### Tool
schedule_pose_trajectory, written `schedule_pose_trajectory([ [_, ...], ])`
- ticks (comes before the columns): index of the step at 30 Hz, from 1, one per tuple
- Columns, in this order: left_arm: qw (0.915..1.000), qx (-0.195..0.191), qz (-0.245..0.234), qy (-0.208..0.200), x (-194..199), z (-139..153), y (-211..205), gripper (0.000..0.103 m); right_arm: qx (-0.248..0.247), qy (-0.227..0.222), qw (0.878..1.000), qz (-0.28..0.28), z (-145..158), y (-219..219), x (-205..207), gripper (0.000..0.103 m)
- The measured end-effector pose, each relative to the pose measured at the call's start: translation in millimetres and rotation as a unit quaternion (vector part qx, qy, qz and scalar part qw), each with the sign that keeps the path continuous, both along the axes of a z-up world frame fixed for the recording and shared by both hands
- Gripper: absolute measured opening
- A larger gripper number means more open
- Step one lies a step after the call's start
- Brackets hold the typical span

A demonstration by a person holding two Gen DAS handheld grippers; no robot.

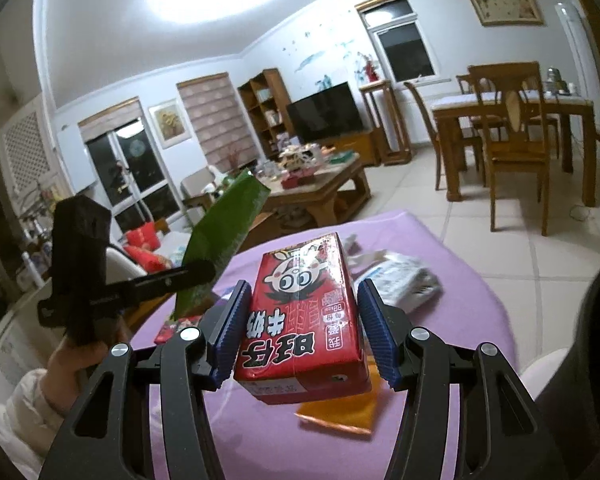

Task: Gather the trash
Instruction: 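Carry the green bag and red carton to the bin and release both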

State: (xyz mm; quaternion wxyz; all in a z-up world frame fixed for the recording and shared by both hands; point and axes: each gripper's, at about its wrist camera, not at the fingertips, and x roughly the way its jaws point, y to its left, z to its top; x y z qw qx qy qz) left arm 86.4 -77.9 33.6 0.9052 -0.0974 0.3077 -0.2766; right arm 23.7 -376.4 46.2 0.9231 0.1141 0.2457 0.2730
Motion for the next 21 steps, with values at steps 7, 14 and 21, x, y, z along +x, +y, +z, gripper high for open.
schedule_pose_trajectory([
  [7,0.9992,-0.013,-0.038,0.002,0.0,-3.0,-58.1,0.052,0.012,-0.018,0.998,-0.061,5.0,-68.5,-27.1,0.055],
  [14,0.9966,-0.017,-0.081,0.006,3.1,-7.8,-121.6,0.052,0.034,-0.021,0.991,-0.126,-0.3,-145.0,-49.5,0.055],
  [21,0.9945,0.001,-0.105,-0.006,-0.4,-11.0,-180.8,0.052,0.054,-0.015,0.983,-0.173,-14.4,-206.5,-71.1,0.055],
])
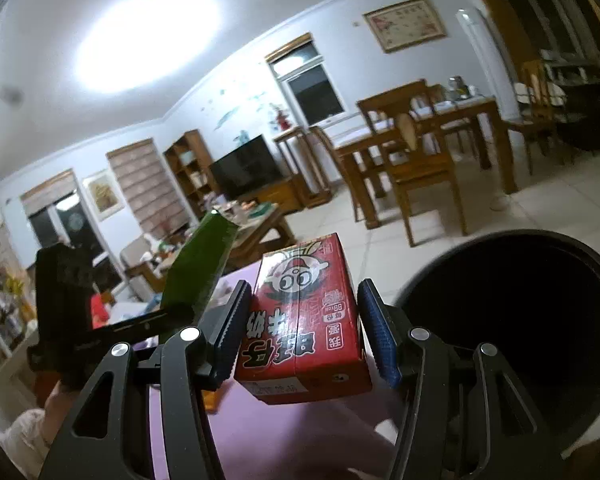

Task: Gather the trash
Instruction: 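Carry the green bag and red carton to the bin and release both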

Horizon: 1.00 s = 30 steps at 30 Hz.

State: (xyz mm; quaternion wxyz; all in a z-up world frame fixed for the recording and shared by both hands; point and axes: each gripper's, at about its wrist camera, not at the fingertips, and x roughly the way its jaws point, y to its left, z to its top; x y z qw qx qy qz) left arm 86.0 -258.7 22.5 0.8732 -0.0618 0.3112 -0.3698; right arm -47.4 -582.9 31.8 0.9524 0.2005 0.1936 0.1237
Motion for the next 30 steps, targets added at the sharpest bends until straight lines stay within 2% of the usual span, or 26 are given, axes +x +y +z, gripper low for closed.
schedule_pose_trajectory([
  [10,0.9991,-0.004,-0.04,0.011,0.4,-13.8,-67.0,0.052,0.036,0.015,0.997,-0.071,-29.5,-78.3,-28.9,0.055],
  [17,0.9965,-0.016,-0.07,0.044,9.9,-24.3,-104.7,0.052,0.051,0.027,0.993,-0.1,-52.6,-114.7,-38.5,0.055],
  [30,0.991,-0.016,-0.087,0.1,27.4,-51.7,-139.5,0.052,0.076,0.05,0.988,-0.121,-83.9,-128.3,-26.6,0.055],
])
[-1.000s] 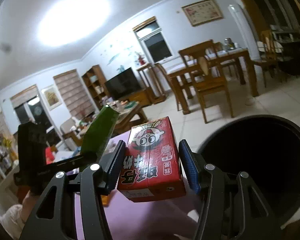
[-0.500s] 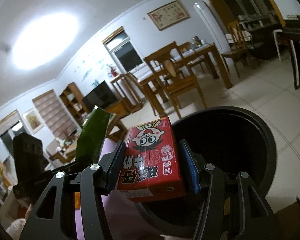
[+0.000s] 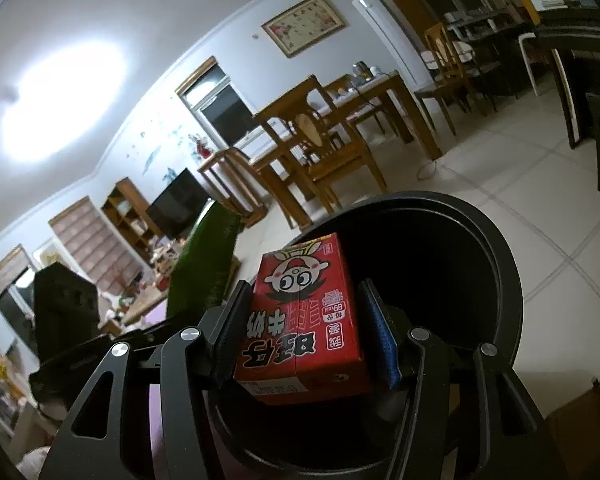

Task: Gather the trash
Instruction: 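Carry the green bag and red carton to the bin and release both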

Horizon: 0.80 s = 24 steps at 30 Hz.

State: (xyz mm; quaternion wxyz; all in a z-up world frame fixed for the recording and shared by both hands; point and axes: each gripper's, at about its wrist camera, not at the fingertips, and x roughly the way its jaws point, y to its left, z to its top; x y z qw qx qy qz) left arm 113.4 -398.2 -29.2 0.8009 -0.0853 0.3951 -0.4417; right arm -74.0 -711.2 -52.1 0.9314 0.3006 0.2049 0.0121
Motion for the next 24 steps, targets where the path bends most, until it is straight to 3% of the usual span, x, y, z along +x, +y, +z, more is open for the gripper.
schedule_pose_trajectory([
  [20,0.9998,0.013,-0.012,0.008,-2.0,-1.6,-9.7,0.053,0.007,0.005,1.0,0.001,-7.3,4.4,16.5,0.055],
  [23,0.9998,0.016,-0.009,0.013,-1.3,-1.9,-11.0,0.056,0.01,0.005,1.0,0.002,-7.6,5.8,17.1,0.062],
  [24,0.9997,0.015,-0.007,0.015,-1.3,-2.2,-10.3,0.065,0.01,0.002,1.0,0.001,-3.6,5.1,18.8,0.066],
])
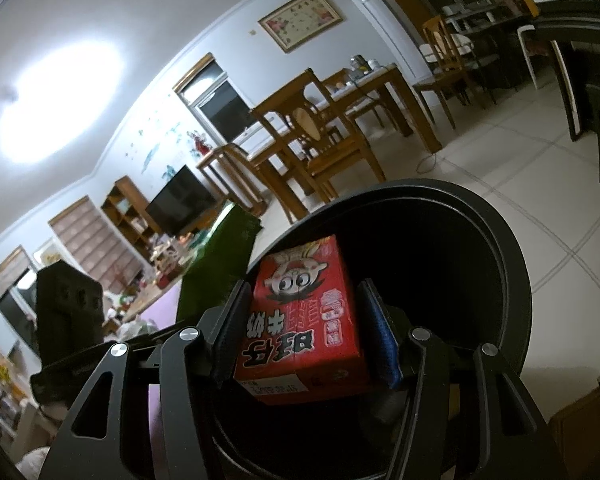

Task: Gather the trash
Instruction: 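Carry the green bag and red carton to the bin and release both, then grasp the tan paper packet with the left gripper while the right grasps the white fluffy ball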

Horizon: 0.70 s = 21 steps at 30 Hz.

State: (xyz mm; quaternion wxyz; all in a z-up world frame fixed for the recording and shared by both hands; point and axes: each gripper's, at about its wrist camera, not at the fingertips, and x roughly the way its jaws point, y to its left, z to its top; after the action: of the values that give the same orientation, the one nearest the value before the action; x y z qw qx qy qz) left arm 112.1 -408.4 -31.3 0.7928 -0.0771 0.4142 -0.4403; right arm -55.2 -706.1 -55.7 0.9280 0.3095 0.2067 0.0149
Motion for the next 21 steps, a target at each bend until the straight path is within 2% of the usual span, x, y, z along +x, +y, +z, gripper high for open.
schedule_pose_trajectory([
  [1,1.0,-0.001,0.005,-0.001,-0.3,1.0,1.2,0.07,-0.002,-0.003,1.0,-0.003,2.2,0.3,-1.2,0.076],
  [2,0.9999,-0.004,0.011,-0.006,-0.8,2.7,2.3,0.078,-0.004,-0.011,1.0,-0.007,4.6,1.3,-2.6,0.079],
  [3,0.9999,-0.007,0.013,-0.009,-1.4,3.6,3.5,0.082,-0.005,-0.016,1.0,-0.006,6.9,1.4,-3.5,0.081],
  [7,0.9997,-0.011,0.018,-0.013,-3.6,7.0,6.8,0.084,-0.014,-0.025,1.0,-0.007,13.6,5.0,-5.6,0.089],
  [11,0.9995,-0.018,0.023,-0.015,-7.9,12.4,14.8,0.085,-0.021,-0.028,0.999,-0.005,20.4,9.6,-9.6,0.09],
  [14,0.9986,-0.024,0.034,-0.032,-14.5,22.1,25.5,0.094,-0.025,-0.031,0.999,-0.002,27.2,17.0,-11.5,0.093],
  [21,0.9958,-0.033,0.054,-0.067,-33.8,42.1,65.5,0.098,-0.042,-0.026,0.998,0.031,38.5,52.3,-5.7,0.093],
])
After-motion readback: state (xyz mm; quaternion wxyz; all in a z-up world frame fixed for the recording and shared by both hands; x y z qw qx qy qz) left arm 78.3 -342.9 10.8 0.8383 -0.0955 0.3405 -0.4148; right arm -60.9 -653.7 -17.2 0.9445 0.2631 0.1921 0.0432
